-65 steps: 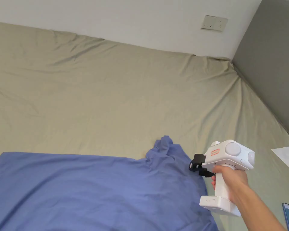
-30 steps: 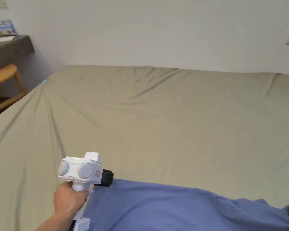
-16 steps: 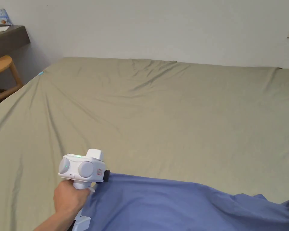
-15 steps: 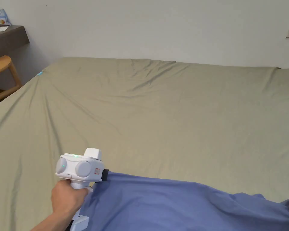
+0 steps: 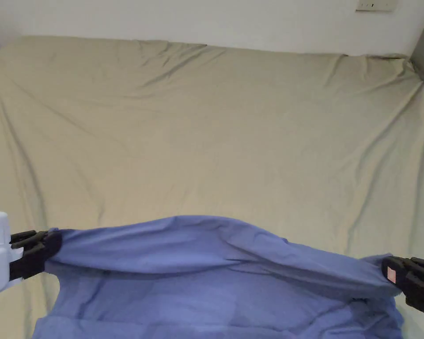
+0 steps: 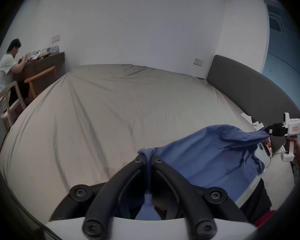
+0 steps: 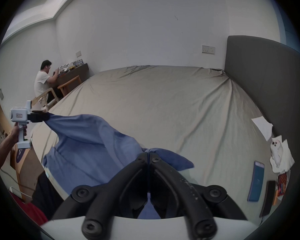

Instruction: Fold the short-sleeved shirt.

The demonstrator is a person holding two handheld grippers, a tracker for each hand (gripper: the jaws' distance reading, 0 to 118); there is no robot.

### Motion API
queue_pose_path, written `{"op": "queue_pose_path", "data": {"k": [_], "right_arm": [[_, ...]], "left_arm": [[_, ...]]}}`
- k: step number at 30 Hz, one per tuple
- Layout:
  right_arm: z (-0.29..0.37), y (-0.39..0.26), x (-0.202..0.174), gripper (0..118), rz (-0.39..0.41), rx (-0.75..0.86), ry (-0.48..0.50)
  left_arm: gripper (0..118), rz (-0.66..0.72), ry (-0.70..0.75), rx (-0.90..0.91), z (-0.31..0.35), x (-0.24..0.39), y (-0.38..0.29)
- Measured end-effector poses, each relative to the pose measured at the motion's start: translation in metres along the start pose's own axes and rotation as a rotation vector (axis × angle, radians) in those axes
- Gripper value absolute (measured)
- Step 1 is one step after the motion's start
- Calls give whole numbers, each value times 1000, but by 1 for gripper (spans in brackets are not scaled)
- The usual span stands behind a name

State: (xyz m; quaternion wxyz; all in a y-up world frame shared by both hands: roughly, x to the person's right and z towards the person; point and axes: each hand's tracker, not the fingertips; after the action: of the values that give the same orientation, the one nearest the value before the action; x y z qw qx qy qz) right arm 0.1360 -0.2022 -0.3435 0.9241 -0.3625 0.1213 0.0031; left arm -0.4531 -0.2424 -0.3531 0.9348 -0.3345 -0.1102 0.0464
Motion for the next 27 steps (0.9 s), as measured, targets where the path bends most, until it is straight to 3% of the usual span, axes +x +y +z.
{"op": "queue_pose_path", "data": {"k": [2, 6, 9, 13, 17, 23, 25, 27], "right_arm": [[14, -27, 7, 1, -24, -29, -28], [21, -86, 21, 1, -147, -128, -40], [9, -124, 16, 1, -112, -212, -72], [-6, -162, 21, 1, -160, -250, -84], [8, -159, 22, 1, -221, -217, -79], [12, -149, 26, 1, -138, -220, -114], [-2, -160, 28, 1, -155, -267, -126], [-11, -168, 27, 3, -151, -268, -124]], "left_arm": [[4, 30, -3, -8, 21, -9, -28], [4, 157, 14, -79, 37, -23, -89], [4, 155, 14, -134, 29, -23, -129], [4, 235, 19, -168, 23, -23, -152], [4, 259, 15, -157, 29, -24, -146], [4, 230, 8, -150, 38, -20, -140], [5, 217, 9, -199, 28, -18, -148], [18, 222, 22, -206, 21, -16, -158]]}}
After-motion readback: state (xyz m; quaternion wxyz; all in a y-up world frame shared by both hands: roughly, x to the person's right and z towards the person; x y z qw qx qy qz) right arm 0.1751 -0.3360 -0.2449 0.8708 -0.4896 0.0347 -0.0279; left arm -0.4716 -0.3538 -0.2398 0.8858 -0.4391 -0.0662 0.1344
